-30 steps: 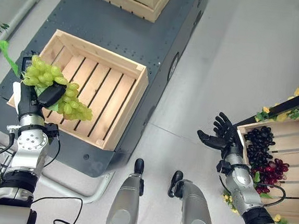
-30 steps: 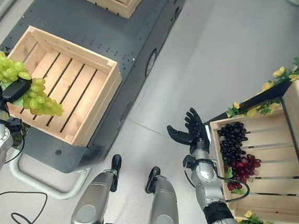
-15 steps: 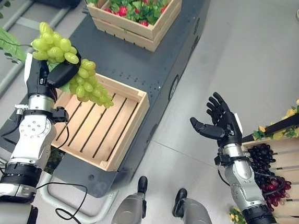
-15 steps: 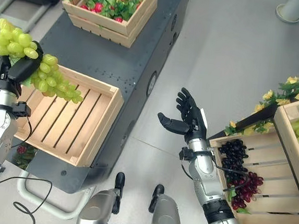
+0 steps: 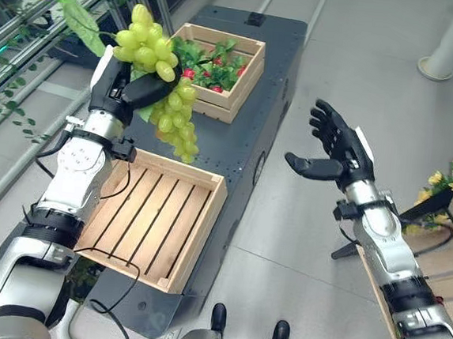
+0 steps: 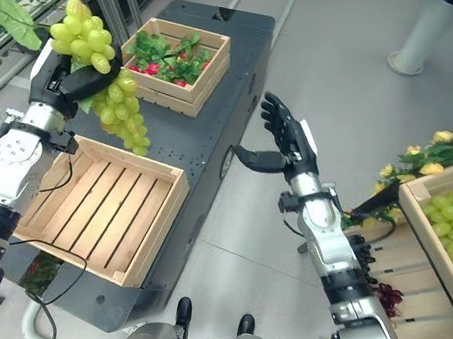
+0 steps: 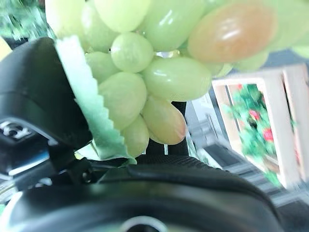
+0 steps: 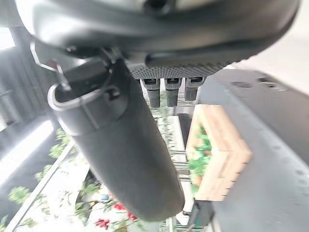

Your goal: Pick up the fruits from the basket on one side to the basket on the other side

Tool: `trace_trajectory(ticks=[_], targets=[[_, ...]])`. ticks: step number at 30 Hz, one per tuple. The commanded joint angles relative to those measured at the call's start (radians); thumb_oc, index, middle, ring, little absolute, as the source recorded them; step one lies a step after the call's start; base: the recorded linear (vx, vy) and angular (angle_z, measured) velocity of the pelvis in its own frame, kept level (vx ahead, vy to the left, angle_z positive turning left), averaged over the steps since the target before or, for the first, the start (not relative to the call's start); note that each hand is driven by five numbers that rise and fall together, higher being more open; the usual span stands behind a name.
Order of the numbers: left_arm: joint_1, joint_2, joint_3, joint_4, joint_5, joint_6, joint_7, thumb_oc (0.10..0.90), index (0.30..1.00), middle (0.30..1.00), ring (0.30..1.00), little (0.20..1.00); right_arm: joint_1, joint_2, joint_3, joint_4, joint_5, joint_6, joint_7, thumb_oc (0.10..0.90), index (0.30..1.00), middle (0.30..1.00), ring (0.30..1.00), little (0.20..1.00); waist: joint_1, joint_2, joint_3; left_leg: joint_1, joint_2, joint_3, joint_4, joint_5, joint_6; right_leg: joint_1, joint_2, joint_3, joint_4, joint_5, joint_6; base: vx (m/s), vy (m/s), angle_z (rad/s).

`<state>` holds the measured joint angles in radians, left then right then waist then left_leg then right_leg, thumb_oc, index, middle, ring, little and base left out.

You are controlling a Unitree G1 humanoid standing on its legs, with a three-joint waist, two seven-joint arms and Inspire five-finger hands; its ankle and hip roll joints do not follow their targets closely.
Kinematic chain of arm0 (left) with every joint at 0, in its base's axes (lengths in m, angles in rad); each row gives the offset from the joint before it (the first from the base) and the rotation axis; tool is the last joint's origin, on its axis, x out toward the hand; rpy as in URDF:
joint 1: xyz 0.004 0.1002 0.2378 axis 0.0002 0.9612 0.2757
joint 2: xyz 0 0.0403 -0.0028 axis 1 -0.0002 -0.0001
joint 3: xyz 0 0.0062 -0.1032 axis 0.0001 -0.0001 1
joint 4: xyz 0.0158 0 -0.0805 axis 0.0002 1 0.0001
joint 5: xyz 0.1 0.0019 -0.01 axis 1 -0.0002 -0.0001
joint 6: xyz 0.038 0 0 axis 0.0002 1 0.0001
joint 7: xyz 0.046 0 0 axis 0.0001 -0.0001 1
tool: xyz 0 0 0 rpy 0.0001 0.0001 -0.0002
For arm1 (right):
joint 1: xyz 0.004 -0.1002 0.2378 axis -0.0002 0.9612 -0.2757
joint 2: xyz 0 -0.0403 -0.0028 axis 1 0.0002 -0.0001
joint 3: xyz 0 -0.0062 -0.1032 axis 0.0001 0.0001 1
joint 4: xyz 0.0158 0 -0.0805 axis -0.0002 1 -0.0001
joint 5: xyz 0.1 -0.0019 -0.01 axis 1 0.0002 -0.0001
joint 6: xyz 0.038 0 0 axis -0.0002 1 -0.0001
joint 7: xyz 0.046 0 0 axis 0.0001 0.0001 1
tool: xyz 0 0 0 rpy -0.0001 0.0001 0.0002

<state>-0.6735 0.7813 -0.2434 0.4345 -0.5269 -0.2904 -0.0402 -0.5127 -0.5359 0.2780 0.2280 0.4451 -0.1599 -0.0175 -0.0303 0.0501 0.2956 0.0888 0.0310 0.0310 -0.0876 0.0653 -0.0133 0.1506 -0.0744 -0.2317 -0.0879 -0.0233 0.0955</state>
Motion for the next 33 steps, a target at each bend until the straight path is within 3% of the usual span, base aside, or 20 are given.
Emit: trace_trajectory(ticks=[1, 6, 11, 16, 23, 33], targets=[[-0.194, -0.037, -0.011, 0.091, -0.054, -0.109, 0.02, 0.4, 0.3, 0.3, 0.3, 0.3, -0.059, 0.016, 0.056, -0.016, 0.088, -0.018, 0.014, 0.8, 0.9, 0.9, 0.9, 0.9, -0.009, 0.006, -0.2, -0.017, -0.031, -0.001, 0.004, -0.075, -0.035, -0.042, 0.017, 0.029, 0.041, -0.033, -0.065, 0.02, -0.025, -0.09], [-0.326, -0.077, -0.129, 0.172, -0.047, -0.108, 0.01, 0.4, 0.3, 0.3, 0.3, 0.3, -0.144, 0.075, 0.101, 0.044, 0.299, 0.086, 0.045, 0.8, 0.9, 0.9, 0.9, 0.9, -0.017, 0.002, -0.224, -0.001, -0.03, 0.012, 0.0, -0.086, -0.029, -0.028, 0.015, 0.038, 0.026, -0.027, -0.059, 0.04, -0.028, -0.06], [-0.363, -0.129, -0.172, 0.178, -0.037, -0.121, 0.022, 0.4, 0.3, 0.3, 0.3, 0.3, -0.145, 0.138, 0.116, 0.05, 0.392, 0.112, 0.065, 0.8, 0.9, 0.9, 0.9, 0.9, -0.027, -0.003, -0.238, 0.004, -0.026, 0.022, 0.0, -0.093, -0.024, -0.028, 0.017, 0.05, 0.022, -0.024, -0.056, 0.03, -0.016, -0.1], [-0.39, -0.169, -0.197, 0.172, -0.041, -0.145, 0.054, 0.4, 0.3, 0.3, 0.3, 0.3, -0.165, 0.169, 0.134, 0.061, 0.418, 0.162, 0.071, 0.8, 0.9, 0.9, 0.9, 0.9, -0.031, -0.009, -0.244, 0.011, -0.024, 0.028, 0.0, -0.099, -0.021, -0.025, 0.019, 0.056, 0.018, -0.02, -0.055, 0.01, -0.002, -0.05], [-0.37, -0.224, -0.204, 0.118, -0.027, -0.149, 0.069, 0.4, 0.3, 0.3, 0.3, 0.3, -0.191, 0.214, 0.17, 0.049, 0.426, 0.174, 0.045, 0.8, 0.9, 0.9, 0.9, 0.9, -0.032, -0.023, -0.249, 0.014, -0.021, 0.035, 0.0, -0.102, -0.018, -0.025, 0.022, 0.066, 0.01, -0.014, -0.056, 0.0, -0.003, -0.03], [-0.341, -0.271, -0.244, 0.087, 0.016, -0.117, -0.007, 0.4, 0.3, 0.3, 0.3, 0.3, -0.22, 0.266, 0.19, 0.047, 0.411, 0.188, 0.002, 0.8, 0.9, 0.9, 0.9, 0.9, -0.03, -0.029, -0.248, 0.023, -0.022, 0.04, 0.0, -0.108, -0.012, -0.017, 0.023, 0.07, 0.002, -0.007, -0.054, 0.0, 0.005, -0.07]])
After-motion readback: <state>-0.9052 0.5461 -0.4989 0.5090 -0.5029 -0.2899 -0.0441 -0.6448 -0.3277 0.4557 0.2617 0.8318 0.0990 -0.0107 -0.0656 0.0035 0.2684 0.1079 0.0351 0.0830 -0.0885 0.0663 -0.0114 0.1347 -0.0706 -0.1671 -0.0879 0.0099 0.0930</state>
